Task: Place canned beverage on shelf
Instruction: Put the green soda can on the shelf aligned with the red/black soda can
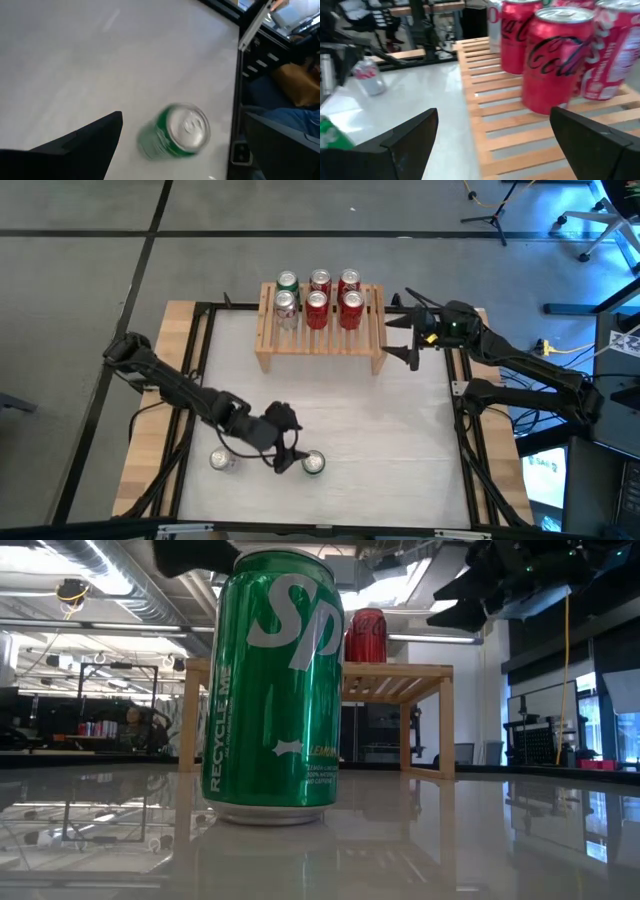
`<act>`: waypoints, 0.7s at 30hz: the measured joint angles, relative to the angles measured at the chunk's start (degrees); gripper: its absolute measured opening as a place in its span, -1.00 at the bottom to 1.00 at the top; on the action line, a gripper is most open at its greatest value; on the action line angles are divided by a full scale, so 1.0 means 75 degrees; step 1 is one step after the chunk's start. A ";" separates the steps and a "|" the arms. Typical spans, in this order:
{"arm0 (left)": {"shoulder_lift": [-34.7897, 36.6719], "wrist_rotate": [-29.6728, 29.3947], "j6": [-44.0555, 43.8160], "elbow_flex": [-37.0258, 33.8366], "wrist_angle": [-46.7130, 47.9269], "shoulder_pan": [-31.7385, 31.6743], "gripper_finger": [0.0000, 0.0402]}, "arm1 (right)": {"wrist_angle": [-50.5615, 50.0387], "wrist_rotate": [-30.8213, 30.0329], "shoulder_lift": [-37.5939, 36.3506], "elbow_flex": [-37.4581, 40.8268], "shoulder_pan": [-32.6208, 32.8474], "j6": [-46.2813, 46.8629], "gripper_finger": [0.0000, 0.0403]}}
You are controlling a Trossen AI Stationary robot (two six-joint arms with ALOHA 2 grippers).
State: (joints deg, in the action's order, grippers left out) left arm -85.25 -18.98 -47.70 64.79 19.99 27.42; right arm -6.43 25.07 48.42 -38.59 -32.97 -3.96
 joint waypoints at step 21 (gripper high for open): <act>-0.0848 -0.0172 -0.1428 0.0000 -0.0069 0.0937 0.97 | -0.0015 0.1747 0.0006 0.0000 0.0000 0.0500 0.88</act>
State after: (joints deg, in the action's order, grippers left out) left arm -91.60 -20.27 -58.41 64.79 19.47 34.44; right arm -6.54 38.17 48.47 -38.59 -32.97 -0.21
